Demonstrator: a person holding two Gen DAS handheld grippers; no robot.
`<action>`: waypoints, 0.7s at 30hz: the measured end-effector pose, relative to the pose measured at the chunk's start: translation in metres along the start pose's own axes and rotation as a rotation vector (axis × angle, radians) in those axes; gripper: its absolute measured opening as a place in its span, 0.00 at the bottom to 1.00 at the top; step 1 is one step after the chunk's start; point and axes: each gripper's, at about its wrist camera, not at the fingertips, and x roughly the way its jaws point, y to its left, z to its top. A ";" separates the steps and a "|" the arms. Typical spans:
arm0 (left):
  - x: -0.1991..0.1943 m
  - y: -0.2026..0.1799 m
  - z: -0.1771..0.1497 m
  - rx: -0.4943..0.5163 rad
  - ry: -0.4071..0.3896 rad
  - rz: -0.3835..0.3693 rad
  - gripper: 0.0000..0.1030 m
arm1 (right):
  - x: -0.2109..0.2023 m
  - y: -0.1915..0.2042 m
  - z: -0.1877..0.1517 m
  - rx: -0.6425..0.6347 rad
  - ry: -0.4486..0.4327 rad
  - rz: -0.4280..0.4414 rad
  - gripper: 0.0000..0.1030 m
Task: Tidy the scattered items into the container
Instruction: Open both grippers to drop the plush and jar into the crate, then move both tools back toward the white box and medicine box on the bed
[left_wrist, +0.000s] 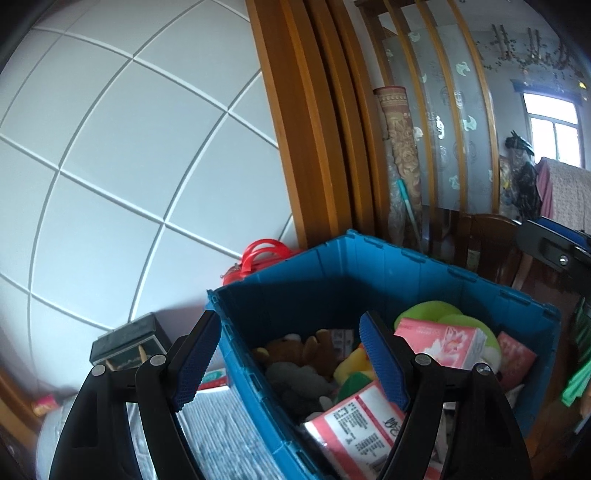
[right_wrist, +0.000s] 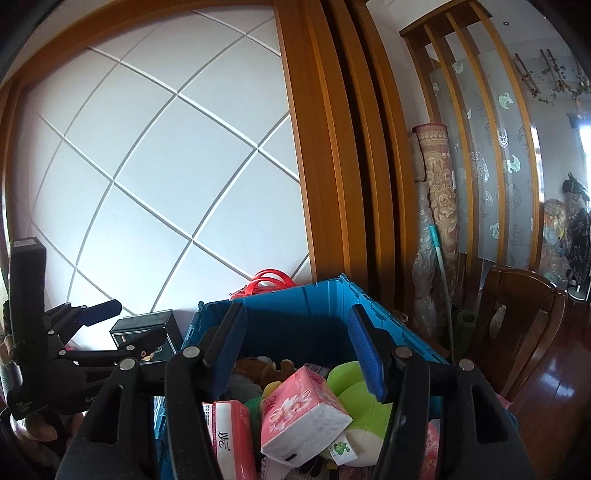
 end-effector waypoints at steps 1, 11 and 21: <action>-0.003 0.003 -0.004 -0.003 -0.004 0.013 0.76 | -0.004 0.004 -0.003 -0.003 -0.001 0.001 0.55; -0.040 0.028 -0.054 -0.039 -0.031 0.100 0.76 | -0.042 0.040 -0.032 -0.029 -0.009 0.016 0.66; -0.080 0.070 -0.116 -0.043 0.002 0.067 0.77 | -0.080 0.087 -0.061 -0.043 -0.005 0.017 0.66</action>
